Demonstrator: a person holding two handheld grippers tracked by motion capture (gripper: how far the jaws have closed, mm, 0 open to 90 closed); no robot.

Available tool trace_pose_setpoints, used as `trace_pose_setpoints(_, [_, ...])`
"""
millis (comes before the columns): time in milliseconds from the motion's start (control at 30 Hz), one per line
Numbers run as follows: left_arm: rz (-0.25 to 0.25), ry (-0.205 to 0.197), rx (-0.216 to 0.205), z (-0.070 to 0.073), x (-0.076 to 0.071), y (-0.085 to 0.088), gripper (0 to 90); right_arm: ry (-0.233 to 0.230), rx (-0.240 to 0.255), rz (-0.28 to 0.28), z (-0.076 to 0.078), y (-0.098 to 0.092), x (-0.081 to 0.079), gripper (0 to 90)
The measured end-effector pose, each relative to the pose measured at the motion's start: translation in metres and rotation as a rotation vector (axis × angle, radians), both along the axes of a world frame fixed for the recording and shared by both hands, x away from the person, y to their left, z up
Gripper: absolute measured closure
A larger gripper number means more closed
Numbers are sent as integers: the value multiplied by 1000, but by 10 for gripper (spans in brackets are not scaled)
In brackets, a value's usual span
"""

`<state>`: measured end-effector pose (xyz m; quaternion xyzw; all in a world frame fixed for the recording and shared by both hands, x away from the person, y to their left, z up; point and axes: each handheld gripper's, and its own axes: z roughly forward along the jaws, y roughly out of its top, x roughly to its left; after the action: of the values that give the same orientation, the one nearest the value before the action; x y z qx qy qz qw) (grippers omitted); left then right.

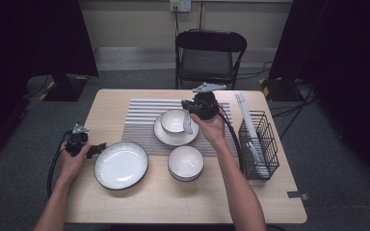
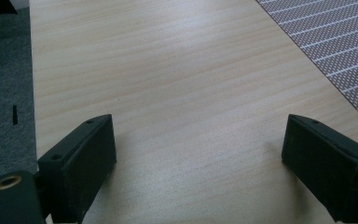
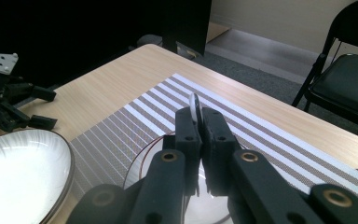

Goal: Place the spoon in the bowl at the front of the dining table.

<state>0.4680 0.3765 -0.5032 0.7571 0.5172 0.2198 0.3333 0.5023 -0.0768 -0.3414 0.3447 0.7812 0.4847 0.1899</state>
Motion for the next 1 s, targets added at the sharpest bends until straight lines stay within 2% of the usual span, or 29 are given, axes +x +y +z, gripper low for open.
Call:
trace_pose_setpoints(400, [-2, 0, 0, 0, 0, 0, 94, -2, -5, 28, -1, 27, 17, 865])
trace_pose_setpoints(600, [-5, -1, 1, 0, 0, 0, 94, -14, -8, 34, 4, 36, 23, 865])
trace_pose_setpoints(800, [-6, -2, 3, 0, 0, 1, 93, -10, 15, 8, 5, 39, 29, 865])
trace_pose_setpoints(1000, [-6, -1, 3, 0, 0, 1, 93, -2, 16, -10, 0, 42, 32, 865])
